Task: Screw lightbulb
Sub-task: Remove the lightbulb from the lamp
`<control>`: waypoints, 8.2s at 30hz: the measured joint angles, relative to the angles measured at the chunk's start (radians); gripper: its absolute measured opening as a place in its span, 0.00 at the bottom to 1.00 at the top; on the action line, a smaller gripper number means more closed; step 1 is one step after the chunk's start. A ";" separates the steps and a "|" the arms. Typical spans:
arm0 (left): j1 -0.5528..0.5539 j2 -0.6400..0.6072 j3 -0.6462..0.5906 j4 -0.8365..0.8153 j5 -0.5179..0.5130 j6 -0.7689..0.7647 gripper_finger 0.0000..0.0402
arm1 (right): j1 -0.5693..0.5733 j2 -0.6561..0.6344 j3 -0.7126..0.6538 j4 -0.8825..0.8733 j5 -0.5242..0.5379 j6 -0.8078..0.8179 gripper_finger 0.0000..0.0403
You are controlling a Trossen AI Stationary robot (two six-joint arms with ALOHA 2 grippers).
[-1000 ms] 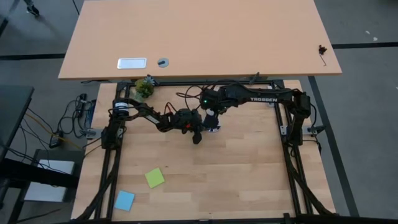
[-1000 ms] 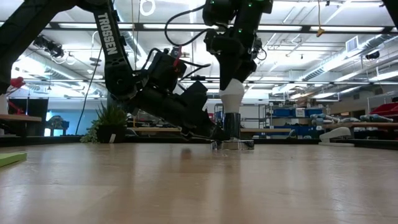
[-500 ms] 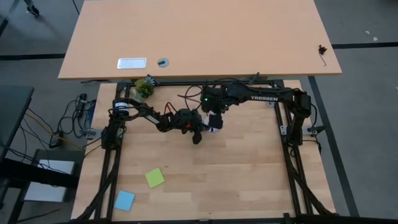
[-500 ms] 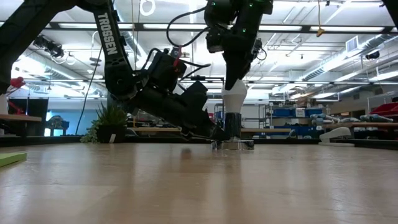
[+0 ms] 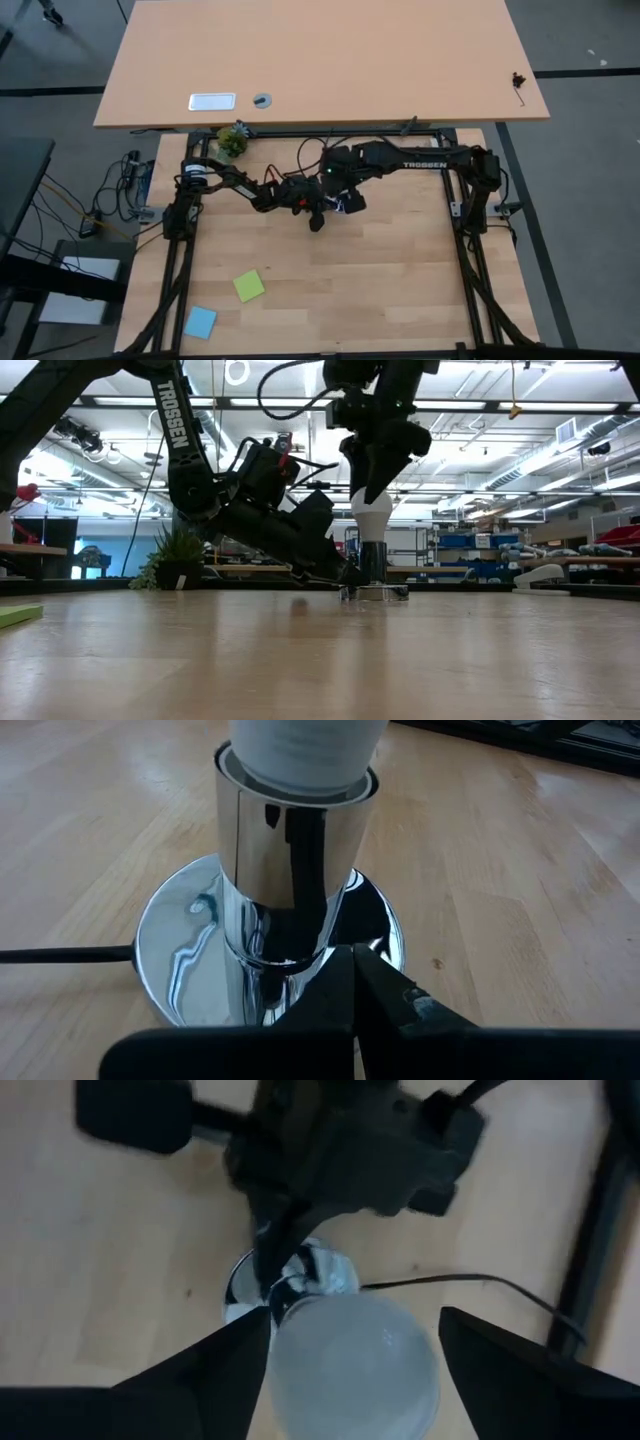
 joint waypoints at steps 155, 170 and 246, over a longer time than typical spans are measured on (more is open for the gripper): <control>0.000 0.000 0.000 0.000 0.005 0.040 0.00 | -0.013 -0.043 -0.005 -0.012 -0.014 0.836 0.84; 0.000 0.000 0.000 -0.003 0.004 0.040 0.00 | -0.061 0.021 -0.013 -0.072 -0.011 0.814 0.80; -0.001 -0.142 -0.003 -0.285 0.062 0.085 0.00 | -0.614 -0.158 -0.525 0.539 0.160 0.543 0.01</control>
